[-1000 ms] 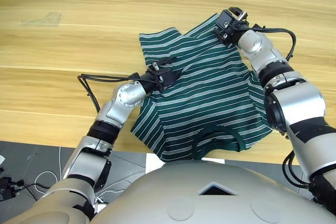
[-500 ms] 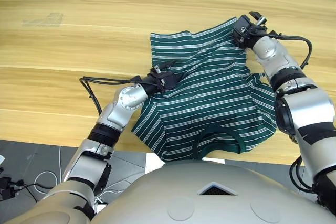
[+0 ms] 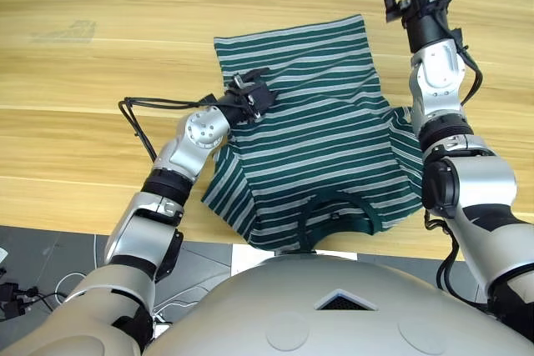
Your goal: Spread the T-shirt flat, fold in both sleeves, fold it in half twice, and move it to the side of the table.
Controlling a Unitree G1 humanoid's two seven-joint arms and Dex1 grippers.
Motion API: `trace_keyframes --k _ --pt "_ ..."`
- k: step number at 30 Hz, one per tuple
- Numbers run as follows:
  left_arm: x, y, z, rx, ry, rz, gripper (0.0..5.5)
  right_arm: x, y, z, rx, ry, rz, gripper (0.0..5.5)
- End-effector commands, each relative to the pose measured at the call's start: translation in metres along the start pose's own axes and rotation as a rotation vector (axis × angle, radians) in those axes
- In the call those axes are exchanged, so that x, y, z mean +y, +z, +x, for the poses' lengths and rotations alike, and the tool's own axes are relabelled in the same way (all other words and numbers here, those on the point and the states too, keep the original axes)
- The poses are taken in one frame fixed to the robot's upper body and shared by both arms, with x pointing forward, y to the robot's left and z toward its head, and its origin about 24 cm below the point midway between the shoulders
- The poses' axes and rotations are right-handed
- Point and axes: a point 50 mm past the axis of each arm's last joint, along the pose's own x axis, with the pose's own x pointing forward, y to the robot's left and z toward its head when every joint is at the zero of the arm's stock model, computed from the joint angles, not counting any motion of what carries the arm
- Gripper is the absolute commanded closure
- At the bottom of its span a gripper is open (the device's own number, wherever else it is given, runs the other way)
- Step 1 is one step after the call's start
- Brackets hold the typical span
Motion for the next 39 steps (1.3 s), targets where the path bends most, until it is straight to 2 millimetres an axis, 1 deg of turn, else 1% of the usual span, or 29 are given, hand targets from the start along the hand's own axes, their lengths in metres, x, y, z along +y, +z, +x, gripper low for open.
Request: trace_keyframes --k 1,3,5,7,9,11,13,16,17,18,20,22,24,25,27,29,30,32,33,35,36,38,39 --pt "0.008 -0.004 0.01 0.053 -0.054 0.09 3.1 0.008 0.032 0.009 -0.235 0.021 0.021 1.87" --pt "0.015 -0.003 0.018 0.076 -0.065 0.126 3.1 0.012 0.04 0.007 -0.283 0.036 0.021 1.87" --pt "0.02 -0.002 0.025 0.095 -0.064 0.153 3.1 0.015 0.041 0.004 -0.286 0.044 0.026 1.87" --pt "0.023 0.0 0.034 0.114 -0.057 0.18 3.1 0.017 0.037 0.002 -0.249 0.061 0.031 1.87" --pt "0.027 0.005 0.042 0.121 -0.038 0.21 3.1 0.023 0.027 0.001 -0.165 0.114 0.009 1.87" --pt "0.032 0.013 0.051 0.125 -0.003 0.237 3.1 0.027 0.018 0.004 -0.086 0.167 -0.021 1.87" --pt "0.034 0.017 0.057 0.132 0.02 0.261 3.1 0.028 0.016 0.007 -0.055 0.192 -0.042 1.87" --pt "0.034 0.019 0.061 0.142 0.039 0.296 3.1 0.033 0.016 0.011 -0.051 0.22 -0.052 1.87" --pt "0.034 0.019 0.061 0.144 0.044 0.317 3.1 0.036 0.014 0.011 -0.031 0.238 -0.06 1.87" --pt "0.034 0.018 0.06 0.143 0.049 0.347 3.1 0.038 0.009 0.011 0.0 0.261 -0.069 1.87" --pt "0.043 0.017 0.056 0.126 0.1 0.403 3.1 0.038 -0.007 0.006 0.126 0.314 -0.137 1.87" --pt "0.063 0.018 0.046 0.081 0.209 0.408 3.1 0.027 -0.026 -0.001 0.29 0.334 -0.213 1.87" --pt "0.081 0.019 0.031 0.011 0.336 0.42 3.1 0.018 -0.039 -0.006 0.42 0.342 -0.276 1.87" --pt "0.089 0.02 0.022 -0.025 0.391 0.423 3.1 0.017 -0.044 -0.007 0.471 0.354 -0.305 1.87" --pt "0.097 0.018 -0.002 -0.098 0.501 0.42 3.1 0.023 -0.05 -0.006 0.564 0.39 -0.358 1.87" --pt "0.098 0.02 -0.019 -0.15 0.553 0.422 3.1 0.03 -0.056 -0.006 0.633 0.433 -0.422 1.87" --pt "0.098 0.024 -0.031 -0.184 0.584 0.423 3.1 0.035 -0.058 -0.008 0.664 0.457 -0.459 1.87" --pt "0.101 0.038 -0.058 -0.246 0.66 0.379 3.1 0.046 -0.064 -0.013 0.72 0.526 -0.538 1.87" --pt "0.102 0.045 -0.067 -0.267 0.682 0.362 3.1 0.049 -0.067 -0.016 0.74 0.552 -0.57 1.87" --pt "0.098 0.056 -0.082 -0.294 0.696 0.318 3.1 0.049 -0.074 -0.027 0.804 0.598 -0.613 1.87" --pt "0.093 0.058 -0.088 -0.292 0.692 0.312 3.1 0.046 -0.078 -0.034 0.853 0.623 -0.62 1.87" --pt "0.088 0.059 -0.101 -0.261 0.696 0.31 3.1 0.044 -0.086 -0.05 0.939 0.68 -0.628 1.87" --pt "0.087 0.057 -0.106 -0.237 0.703 0.295 3.1 0.042 -0.089 -0.056 0.97 0.703 -0.637 1.87"
